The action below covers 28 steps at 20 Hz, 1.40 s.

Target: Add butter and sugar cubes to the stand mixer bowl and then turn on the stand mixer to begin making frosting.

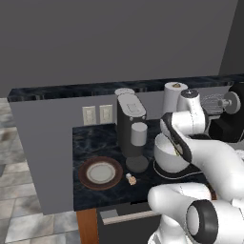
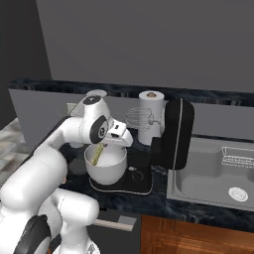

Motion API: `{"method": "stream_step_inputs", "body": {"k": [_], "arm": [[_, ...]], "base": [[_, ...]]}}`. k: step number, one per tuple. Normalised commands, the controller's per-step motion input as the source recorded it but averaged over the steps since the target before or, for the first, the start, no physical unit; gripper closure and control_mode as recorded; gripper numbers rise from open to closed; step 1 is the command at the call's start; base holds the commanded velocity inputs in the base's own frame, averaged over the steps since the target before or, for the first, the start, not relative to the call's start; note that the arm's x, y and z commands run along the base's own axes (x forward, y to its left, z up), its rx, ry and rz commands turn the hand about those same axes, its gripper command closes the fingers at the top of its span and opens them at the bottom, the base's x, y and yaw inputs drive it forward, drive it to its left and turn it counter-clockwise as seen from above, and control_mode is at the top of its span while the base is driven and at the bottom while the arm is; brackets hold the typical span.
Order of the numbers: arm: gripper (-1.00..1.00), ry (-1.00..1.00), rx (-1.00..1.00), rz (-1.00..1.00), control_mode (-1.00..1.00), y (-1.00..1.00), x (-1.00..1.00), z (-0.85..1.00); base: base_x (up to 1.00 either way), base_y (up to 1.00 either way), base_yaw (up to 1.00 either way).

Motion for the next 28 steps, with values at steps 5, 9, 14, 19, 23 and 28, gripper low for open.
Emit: {"method": "stream_step_inputs", "body": {"k": [5, 9, 14, 19, 23, 28], "arm": [[-1.0, -0.13, -0.13, 0.01, -1.0, 0.45, -0.49, 0.39], [-1.0, -0.07, -0.03, 0.01, -1.0, 0.2, -0.19, 0.54], [-1.0, -0.04, 0.0, 0.0, -1.0, 0.0, 0.24, 0.5], [-1.0, 0.01, 0.0, 0.0, -1.0, 0.0, 0.02, 0.36], [-1.0, 0.01, 0.0, 0.01, -1.0, 0.22, -0.37, 0.22], [-1.0, 0.02, -0.01, 0.06, -1.0, 0.86, -0.79, 0.09]], "base": [[0.0, 0.0, 0.0], [0.0, 0.0, 0.0], [0.0, 0.0, 0.0], [0.0, 0.0, 0.0], [0.0, 0.0, 0.0], [0.0, 0.0, 0.0]]}}
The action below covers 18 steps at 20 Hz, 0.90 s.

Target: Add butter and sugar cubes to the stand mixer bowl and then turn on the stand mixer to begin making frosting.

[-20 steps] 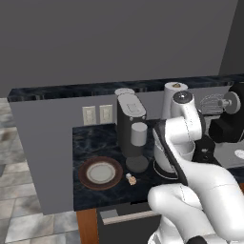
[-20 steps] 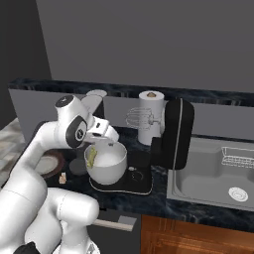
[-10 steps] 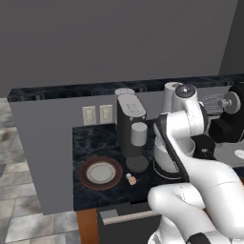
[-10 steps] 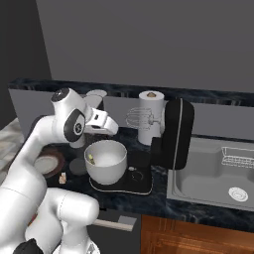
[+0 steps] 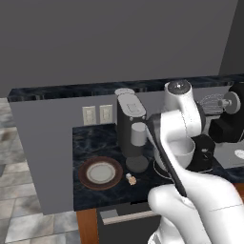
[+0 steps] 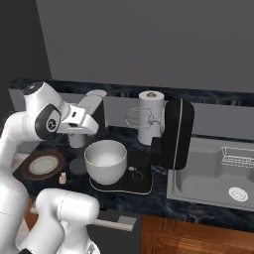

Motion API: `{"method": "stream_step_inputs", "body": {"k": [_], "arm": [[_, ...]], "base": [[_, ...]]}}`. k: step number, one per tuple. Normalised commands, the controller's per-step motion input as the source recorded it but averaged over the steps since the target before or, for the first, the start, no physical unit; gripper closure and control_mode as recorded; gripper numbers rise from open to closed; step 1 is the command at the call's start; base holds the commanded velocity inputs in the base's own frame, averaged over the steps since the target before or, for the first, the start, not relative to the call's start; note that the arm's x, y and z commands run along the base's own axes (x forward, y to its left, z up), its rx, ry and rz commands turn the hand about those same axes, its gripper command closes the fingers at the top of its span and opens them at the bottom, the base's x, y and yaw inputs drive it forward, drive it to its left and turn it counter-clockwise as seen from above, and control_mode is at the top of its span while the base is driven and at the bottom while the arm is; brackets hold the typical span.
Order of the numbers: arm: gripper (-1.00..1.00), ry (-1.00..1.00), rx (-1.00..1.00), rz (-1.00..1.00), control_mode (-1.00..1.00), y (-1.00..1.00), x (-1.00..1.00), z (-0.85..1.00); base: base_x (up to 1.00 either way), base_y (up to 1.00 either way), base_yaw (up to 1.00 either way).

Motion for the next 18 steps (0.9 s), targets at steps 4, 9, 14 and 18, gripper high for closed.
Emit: {"method": "stream_step_inputs", "body": {"k": [4, 9, 14, 18], "arm": [[-1.0, 0.06, 0.0, 0.02, -1.0, 0.82, -0.7, 0.0], [-1.0, 0.11, 0.06, 0.08, -1.0, 0.48, -0.6, 0.0], [-1.0, 0.12, 0.15, 0.03, -1.0, 0.02, -0.08, -0.07], [-1.0, 0.09, 0.13, 0.0, -1.0, 0.0, 0.0, -0.29]], "base": [[0.0, 0.0, 0.0], [0.0, 0.0, 0.0], [0.0, 0.0, 0.0], [0.0, 0.0, 0.0]]}}
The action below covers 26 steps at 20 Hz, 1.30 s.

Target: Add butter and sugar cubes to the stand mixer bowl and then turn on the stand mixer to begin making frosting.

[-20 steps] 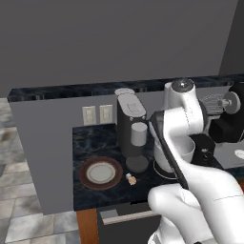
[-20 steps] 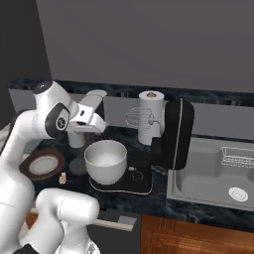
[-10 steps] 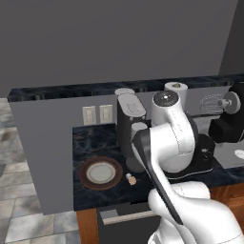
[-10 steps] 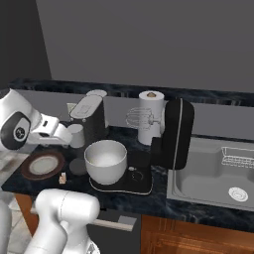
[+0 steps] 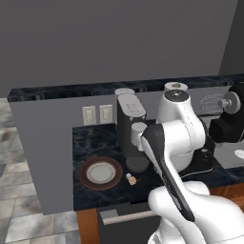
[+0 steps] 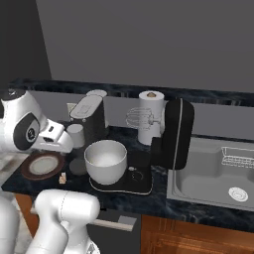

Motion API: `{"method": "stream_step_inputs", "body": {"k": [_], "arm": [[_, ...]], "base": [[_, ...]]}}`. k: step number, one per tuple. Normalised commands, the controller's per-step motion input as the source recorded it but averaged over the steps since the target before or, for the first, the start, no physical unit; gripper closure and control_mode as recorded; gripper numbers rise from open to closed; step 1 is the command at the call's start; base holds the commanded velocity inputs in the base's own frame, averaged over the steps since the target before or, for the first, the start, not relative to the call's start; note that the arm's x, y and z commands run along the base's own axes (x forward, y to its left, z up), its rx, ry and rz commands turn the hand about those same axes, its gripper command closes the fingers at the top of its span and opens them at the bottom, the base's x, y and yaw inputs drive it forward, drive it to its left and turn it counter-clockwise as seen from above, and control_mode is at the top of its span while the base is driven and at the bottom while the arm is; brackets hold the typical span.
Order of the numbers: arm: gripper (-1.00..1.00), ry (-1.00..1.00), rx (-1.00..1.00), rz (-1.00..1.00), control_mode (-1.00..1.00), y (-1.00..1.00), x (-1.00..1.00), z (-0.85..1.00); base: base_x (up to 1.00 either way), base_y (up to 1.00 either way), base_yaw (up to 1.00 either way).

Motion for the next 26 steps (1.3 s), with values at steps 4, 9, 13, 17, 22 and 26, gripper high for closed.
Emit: {"method": "stream_step_inputs", "body": {"k": [4, 9, 13, 17, 22, 26], "arm": [[-1.0, 0.01, 0.06, 0.0, -1.0, 0.06, 0.0, -0.6], [-1.0, 0.02, 0.03, 0.0, -1.0, 0.22, 0.0, -0.49], [-1.0, 0.03, 0.09, 0.0, -1.0, 0.26, 0.0, -0.37], [-1.0, 0.05, 0.07, 0.0, -1.0, 0.19, 0.06, -0.22], [-1.0, 0.01, 0.01, 0.0, -1.0, 0.08, 0.12, -0.15], [-1.0, 0.0, 0.0, 0.0, -1.0, 0.06, 0.2, -0.17]], "base": [[0.0, 0.0, 0.0], [0.0, 0.0, 0.0], [0.0, 0.0, 0.0], [0.0, 0.0, 0.0], [0.0, 0.0, 0.0], [0.0, 0.0, 0.0]]}}
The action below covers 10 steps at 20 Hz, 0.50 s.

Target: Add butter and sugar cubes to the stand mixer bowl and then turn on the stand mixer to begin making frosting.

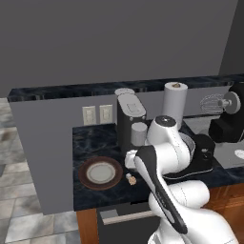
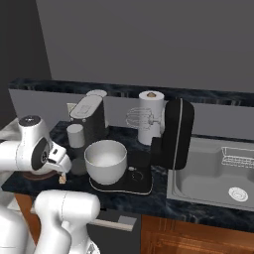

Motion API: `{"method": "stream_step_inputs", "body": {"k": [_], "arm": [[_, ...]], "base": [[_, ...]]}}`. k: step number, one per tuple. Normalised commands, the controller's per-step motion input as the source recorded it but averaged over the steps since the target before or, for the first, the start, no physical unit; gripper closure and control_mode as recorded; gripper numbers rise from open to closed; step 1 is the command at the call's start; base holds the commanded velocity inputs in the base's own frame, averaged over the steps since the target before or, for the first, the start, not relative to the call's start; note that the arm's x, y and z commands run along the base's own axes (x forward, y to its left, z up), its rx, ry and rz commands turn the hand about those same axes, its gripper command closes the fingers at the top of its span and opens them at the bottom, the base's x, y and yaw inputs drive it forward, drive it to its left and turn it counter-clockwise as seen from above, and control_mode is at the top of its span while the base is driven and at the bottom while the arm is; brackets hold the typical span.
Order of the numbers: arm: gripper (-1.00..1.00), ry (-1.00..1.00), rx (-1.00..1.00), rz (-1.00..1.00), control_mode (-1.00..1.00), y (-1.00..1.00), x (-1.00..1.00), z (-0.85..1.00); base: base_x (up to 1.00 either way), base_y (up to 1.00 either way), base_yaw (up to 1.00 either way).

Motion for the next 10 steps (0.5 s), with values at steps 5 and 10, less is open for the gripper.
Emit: {"method": "stream_step_inputs", "body": {"k": [5, 10], "arm": [[-1.0, 0.01, 0.0, 0.0, -1.0, 0.08, 0.27, -0.23], [-1.0, 0.03, 0.0, 0.01, -1.0, 0.05, 0.13, -0.22]], "base": [[0.0, 0.0, 0.0], [0.0, 0.0, 0.0]]}}
